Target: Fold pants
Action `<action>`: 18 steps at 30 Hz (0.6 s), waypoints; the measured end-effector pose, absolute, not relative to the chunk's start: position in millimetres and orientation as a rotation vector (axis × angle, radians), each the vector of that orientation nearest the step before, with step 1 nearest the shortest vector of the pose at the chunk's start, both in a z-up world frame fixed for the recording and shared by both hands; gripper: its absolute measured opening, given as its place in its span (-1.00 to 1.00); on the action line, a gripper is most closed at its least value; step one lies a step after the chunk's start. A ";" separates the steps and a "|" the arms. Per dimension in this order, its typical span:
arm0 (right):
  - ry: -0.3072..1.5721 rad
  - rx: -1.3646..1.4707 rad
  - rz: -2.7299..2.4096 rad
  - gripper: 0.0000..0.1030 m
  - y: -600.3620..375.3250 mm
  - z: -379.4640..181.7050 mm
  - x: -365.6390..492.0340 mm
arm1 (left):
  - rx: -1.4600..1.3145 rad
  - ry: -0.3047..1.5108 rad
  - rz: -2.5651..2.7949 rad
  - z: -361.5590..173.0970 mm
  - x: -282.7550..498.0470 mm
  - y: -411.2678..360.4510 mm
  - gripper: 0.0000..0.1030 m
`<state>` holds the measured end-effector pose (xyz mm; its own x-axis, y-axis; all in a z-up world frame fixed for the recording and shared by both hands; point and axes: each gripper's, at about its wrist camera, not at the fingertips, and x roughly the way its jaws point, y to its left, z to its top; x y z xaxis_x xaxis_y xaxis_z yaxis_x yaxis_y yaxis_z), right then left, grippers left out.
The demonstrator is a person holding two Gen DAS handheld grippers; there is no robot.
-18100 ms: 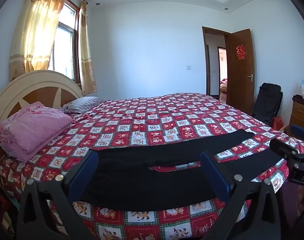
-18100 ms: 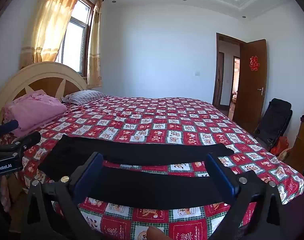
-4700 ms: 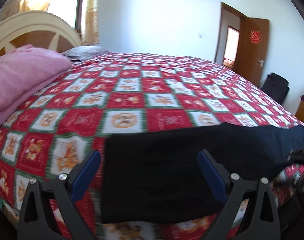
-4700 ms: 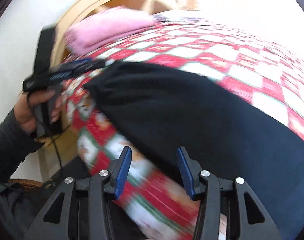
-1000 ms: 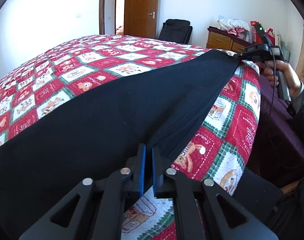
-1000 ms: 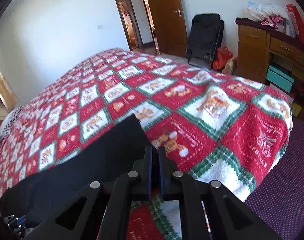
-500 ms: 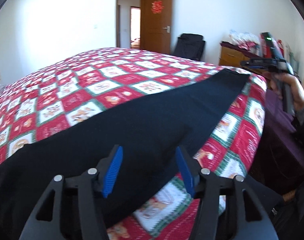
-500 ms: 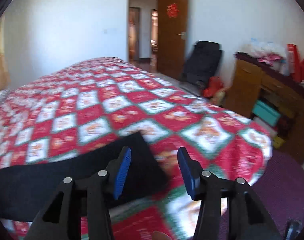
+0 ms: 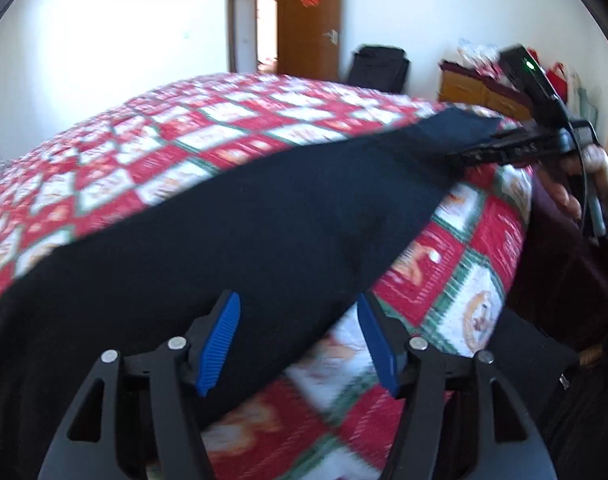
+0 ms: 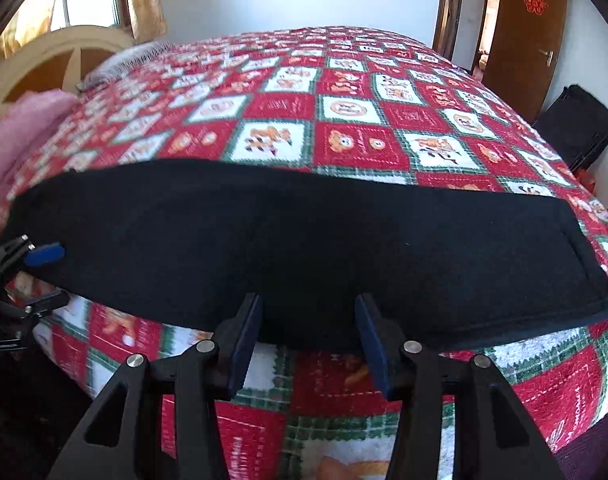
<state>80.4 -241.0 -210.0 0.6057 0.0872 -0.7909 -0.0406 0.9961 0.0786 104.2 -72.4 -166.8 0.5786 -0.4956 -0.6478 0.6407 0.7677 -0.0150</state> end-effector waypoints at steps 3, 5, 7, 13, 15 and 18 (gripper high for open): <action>0.870 0.172 0.140 -0.02 -241.2 -196.2 85.5 | 0.218 0.640 -0.554 -154.2 116.6 -39.3 0.37; 0.852 0.201 0.175 -0.02 -228.4 -189.1 97.8 | 0.206 0.639 -0.486 -154.2 127.6 -18.8 0.40; 0.841 0.195 0.227 -0.02 -201.1 -180.0 118.6 | 0.185 0.672 -0.439 -160.8 137.0 4.4 0.41; 0.839 0.165 0.421 -0.02 -101.1 -161.8 178.9 | 0.224 0.688 -0.426 -189.0 120.3 23.0 0.42; 0.863 0.191 0.476 -0.02 -71.9 -161.8 196.9 | 0.204 0.654 -0.398 -182.4 114.9 27.4 0.42; 0.913 0.222 0.558 -0.02 -24.1 -166.8 228.3 | 0.206 0.601 -0.345 -172.8 116.6 39.2 0.48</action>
